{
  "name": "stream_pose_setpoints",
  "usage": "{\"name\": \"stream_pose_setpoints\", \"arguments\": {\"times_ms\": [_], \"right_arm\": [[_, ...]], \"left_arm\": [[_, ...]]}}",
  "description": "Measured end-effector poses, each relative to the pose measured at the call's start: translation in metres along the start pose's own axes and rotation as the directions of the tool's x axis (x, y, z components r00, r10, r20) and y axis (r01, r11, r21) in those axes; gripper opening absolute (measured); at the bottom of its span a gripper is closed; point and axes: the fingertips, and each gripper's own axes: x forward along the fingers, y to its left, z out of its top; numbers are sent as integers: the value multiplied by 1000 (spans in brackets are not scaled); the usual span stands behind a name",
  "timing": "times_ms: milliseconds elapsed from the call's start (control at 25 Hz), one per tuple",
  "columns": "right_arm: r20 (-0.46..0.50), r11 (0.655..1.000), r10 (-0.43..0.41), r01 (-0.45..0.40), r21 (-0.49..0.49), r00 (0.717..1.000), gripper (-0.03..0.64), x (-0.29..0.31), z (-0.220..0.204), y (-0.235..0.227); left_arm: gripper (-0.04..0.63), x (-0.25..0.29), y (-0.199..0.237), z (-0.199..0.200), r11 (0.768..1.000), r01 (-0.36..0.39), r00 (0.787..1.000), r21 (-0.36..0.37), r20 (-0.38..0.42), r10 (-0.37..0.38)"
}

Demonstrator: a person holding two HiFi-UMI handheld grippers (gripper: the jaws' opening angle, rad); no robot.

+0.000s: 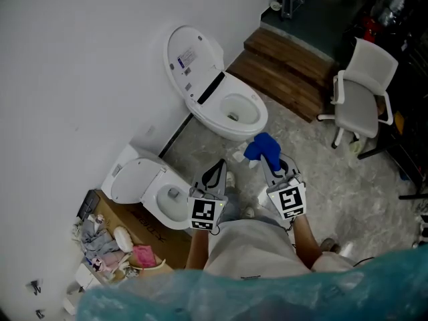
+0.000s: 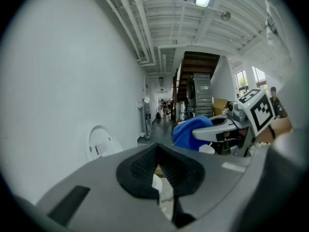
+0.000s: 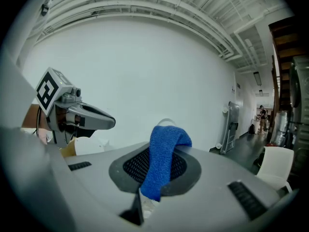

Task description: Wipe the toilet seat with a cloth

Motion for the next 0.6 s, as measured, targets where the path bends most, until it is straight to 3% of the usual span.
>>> {"name": "stream_pose_setpoints", "arguments": {"times_ms": [600], "right_arm": [[-62,999,-37,38,10,997,20,131,14,-43]], "left_arm": [[11,104,105,5,997,74,997,-37,-15,-75]]}}
